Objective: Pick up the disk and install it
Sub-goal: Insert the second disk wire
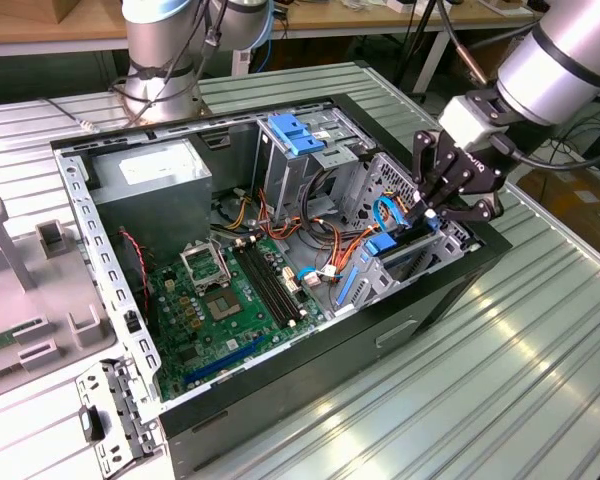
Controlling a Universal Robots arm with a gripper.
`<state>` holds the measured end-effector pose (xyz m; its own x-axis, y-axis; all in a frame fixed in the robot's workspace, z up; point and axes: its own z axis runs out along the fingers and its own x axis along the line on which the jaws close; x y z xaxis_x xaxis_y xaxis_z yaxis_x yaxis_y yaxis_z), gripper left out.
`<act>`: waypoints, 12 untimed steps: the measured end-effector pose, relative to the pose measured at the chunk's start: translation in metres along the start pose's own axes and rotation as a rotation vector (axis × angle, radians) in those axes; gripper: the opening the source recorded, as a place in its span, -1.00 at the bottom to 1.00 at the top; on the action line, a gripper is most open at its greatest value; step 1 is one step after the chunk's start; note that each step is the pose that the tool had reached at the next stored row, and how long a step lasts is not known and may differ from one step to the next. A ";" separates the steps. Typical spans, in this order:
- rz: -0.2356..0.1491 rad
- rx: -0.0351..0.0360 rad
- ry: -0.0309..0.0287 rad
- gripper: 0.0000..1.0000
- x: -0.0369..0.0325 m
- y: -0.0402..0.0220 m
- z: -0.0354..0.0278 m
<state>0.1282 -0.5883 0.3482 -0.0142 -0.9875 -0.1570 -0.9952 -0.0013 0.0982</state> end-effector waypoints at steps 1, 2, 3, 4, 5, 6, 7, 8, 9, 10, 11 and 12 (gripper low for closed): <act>0.000 -0.0010 -0.0030 -0.79 -0.0002 -0.0034 -0.0013; 0.000 -0.0017 -0.0049 -0.79 -0.0003 -0.0056 -0.0019; 0.000 -0.0038 -0.0101 -0.79 -0.0005 -0.0111 -0.0034; 0.000 -0.0054 -0.0133 -0.79 -0.0007 -0.0148 -0.0044; -0.001 -0.0065 -0.0157 -0.79 -0.0008 -0.0175 -0.0051; -0.001 -0.0073 -0.0174 -0.79 -0.0009 -0.0197 -0.0058; -0.001 -0.0088 -0.0208 -0.79 -0.0012 -0.0236 -0.0076; -0.001 -0.0092 -0.0221 -0.79 -0.0016 -0.0255 -0.0098; -0.001 -0.0093 -0.0227 -0.79 -0.0017 -0.0259 -0.0109; -0.001 -0.0092 -0.0232 -0.79 -0.0020 -0.0260 -0.0127; -0.001 -0.0092 -0.0233 -0.79 -0.0023 -0.0259 -0.0145; -0.001 -0.0093 -0.0241 -0.79 -0.0023 -0.0260 -0.0146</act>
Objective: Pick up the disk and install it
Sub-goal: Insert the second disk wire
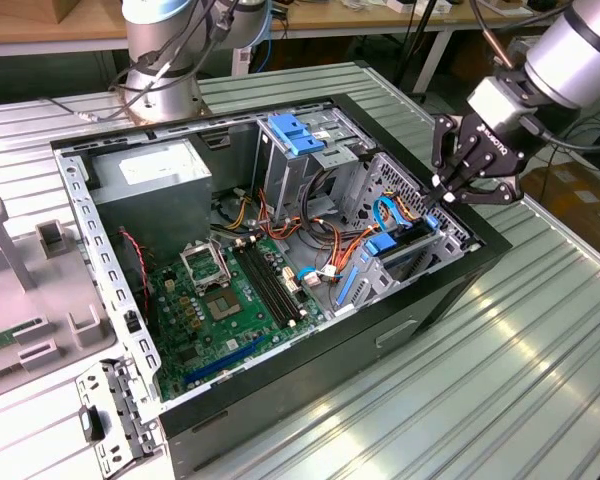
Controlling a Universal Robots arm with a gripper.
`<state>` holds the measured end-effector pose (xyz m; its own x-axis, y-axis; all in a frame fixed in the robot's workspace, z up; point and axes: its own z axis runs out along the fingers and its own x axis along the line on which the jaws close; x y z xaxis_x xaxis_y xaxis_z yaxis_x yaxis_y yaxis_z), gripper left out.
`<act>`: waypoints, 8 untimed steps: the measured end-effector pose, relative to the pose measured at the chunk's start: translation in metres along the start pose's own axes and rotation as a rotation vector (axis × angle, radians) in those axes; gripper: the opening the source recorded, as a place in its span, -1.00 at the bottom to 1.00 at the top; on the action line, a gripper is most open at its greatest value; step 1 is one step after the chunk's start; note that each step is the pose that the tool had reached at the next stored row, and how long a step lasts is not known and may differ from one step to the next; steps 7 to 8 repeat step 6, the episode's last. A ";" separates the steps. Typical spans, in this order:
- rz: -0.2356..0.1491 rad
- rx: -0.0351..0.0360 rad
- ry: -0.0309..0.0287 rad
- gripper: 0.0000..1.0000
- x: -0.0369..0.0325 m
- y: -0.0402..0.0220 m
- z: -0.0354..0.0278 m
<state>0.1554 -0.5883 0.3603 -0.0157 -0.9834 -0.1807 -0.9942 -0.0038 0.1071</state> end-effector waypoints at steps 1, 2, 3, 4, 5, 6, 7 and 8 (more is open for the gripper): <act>0.000 0.0000 -0.0002 -0.79 0.0000 0.0000 0.0000; 0.000 0.0000 -0.0003 -0.79 -0.0001 0.0000 0.0000; 0.000 0.0000 -0.0001 -0.79 0.0000 0.0000 -0.0001; 0.000 0.0000 -0.0003 -0.79 0.0000 0.0000 -0.0001; 0.000 0.0000 -0.0004 -0.79 0.0000 0.0000 -0.0001; 0.000 0.0000 -0.0003 -0.79 0.0000 0.0000 -0.0001; 0.000 0.0000 -0.0003 -0.79 0.0000 0.0000 -0.0001; 0.000 0.0000 -0.0003 -0.79 0.0000 0.0000 -0.0001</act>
